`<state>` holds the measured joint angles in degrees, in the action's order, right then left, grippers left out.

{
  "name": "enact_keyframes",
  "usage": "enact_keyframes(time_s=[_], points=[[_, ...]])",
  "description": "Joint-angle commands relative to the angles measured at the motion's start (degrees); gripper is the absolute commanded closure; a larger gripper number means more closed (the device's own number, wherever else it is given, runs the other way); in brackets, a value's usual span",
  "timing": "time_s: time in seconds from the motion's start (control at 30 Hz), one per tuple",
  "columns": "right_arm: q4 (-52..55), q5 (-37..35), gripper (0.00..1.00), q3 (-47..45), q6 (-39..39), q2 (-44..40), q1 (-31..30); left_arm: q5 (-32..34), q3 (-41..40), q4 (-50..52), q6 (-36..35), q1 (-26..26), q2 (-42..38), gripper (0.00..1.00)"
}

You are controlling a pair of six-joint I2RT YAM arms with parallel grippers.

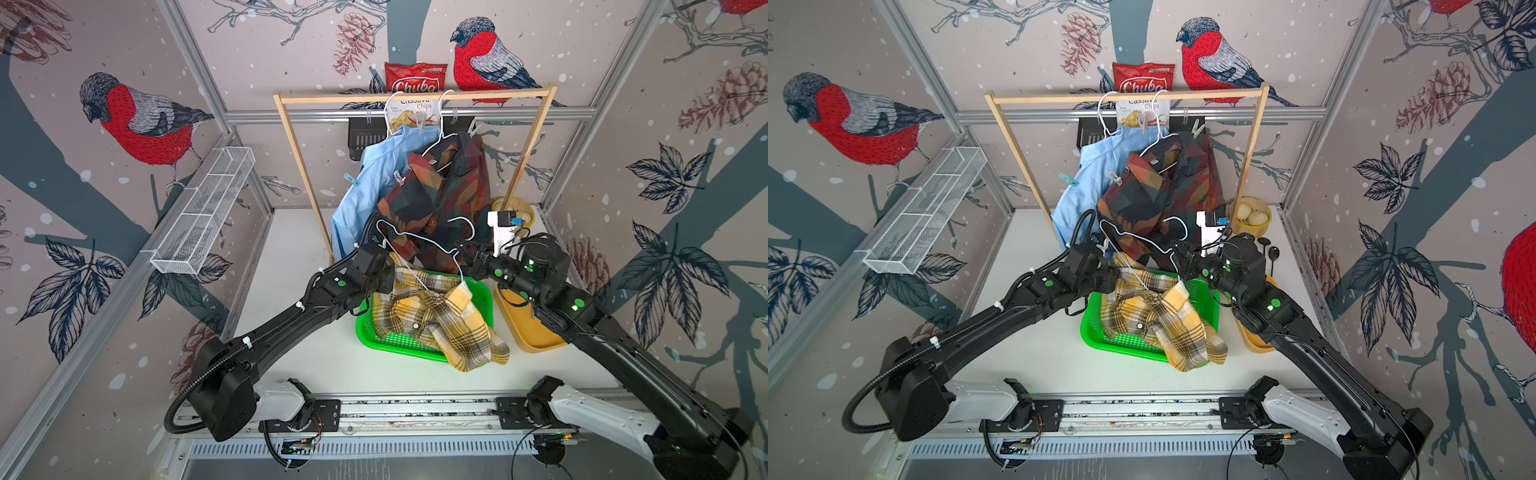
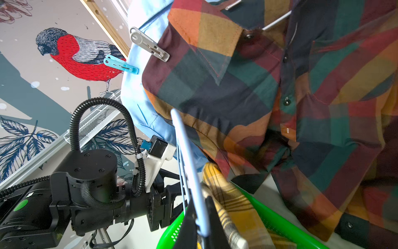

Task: Remove the clothespins securing long-sleeve shirts to the hanger
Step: Remove the long-sleeve shirt from the hanger.

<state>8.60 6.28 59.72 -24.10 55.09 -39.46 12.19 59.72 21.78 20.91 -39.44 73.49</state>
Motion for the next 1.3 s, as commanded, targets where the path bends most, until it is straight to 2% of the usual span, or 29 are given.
enact_keyframes(time_s=[0.0,0.17,0.23,0.37,0.43,0.53,0.63,0.77,1.0,1.1,1.27], points=[[-2.91,1.74,1.00,1.23,1.56,-0.62,-0.09,4.12,0.51,0.80,-1.71,-0.62,-4.89,0.28],[-0.90,3.56,1.00,5.58,3.37,1.58,-0.33,18.12,2.02,3.62,-8.86,-7.40,-11.04,0.28],[0.01,3.91,1.00,7.82,4.35,3.39,-0.95,24.64,3.06,2.54,-13.17,-12.58,-12.65,0.29],[1.50,4.12,1.00,11.60,6.03,6.22,-2.60,34.13,5.73,-1.02,-19.94,-18.90,-14.08,0.36],[2.33,4.24,1.00,12.88,6.79,7.44,-3.20,36.84,7.37,-3.06,-24.61,-21.39,-14.08,0.37],[3.04,4.88,1.00,14.00,7.54,8.61,-4.19,35.02,7.05,-10.05,-34.68,-22.50,-13.46,0.39],[4.20,4.79,1.00,14.99,8.37,9.75,-5.38,32.27,7.37,-14.58,-40.95,-22.52,-11.65,0.41],[5.75,4.88,1.00,15.55,8.97,10.18,-6.32,24.05,3.45,-21.64,-49.36,-22.05,-12.61,0.45],[8.41,6.12,1.00,16.20,9.73,9.95,-6.49,13.93,3.78,-20.23,-53.81,-17.55,-13.29,0.50],[8.94,7.16,1.00,16.39,9.77,9.70,-6.46,11.50,4.38,-18.76,-54.42,-15.05,-12.64,0.51],[9.33,8.13,1.00,16.65,9.86,9.28,-6.44,9.40,4.80,-17.55,-55.88,-14.03,-11.35,0.51]])
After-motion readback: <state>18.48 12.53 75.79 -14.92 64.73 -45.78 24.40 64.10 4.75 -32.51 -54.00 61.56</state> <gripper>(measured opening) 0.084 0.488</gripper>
